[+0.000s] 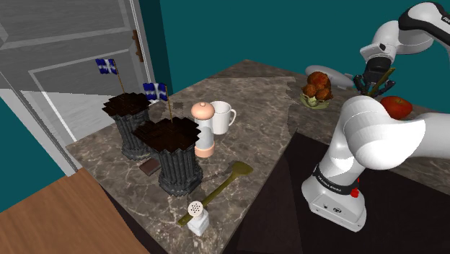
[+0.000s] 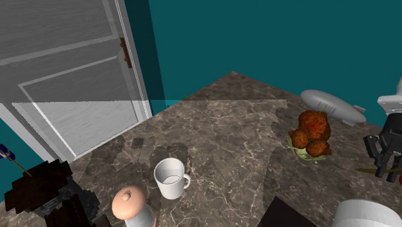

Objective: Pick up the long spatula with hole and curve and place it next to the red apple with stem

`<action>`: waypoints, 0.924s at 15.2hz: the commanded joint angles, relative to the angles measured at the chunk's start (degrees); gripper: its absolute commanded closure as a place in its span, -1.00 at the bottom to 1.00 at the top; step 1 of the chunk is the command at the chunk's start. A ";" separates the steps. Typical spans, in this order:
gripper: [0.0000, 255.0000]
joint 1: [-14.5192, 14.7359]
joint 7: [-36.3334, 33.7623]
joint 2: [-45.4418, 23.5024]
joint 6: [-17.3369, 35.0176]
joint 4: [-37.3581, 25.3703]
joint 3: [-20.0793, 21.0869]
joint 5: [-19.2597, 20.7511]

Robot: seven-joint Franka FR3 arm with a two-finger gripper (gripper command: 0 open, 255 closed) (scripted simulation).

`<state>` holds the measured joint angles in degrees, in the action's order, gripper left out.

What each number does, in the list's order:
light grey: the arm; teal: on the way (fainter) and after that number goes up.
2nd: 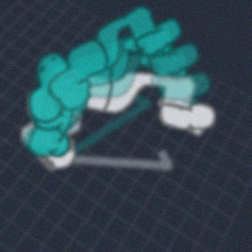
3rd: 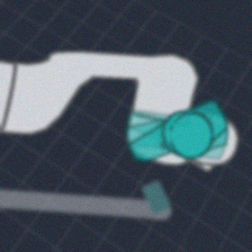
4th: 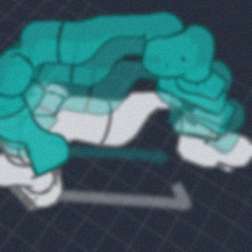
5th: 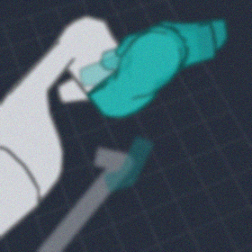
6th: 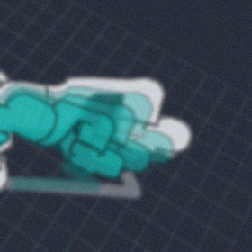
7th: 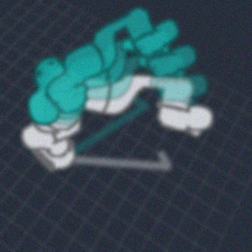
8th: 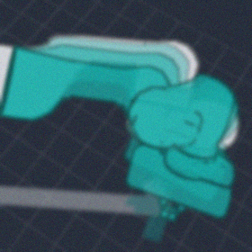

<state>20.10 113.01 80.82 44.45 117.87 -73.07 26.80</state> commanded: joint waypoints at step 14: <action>-1.00 -0.35 0.66 1.37 0.85 1.25 -1.53 2.32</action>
<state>19.75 113.67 82.19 45.30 119.12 -74.61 29.12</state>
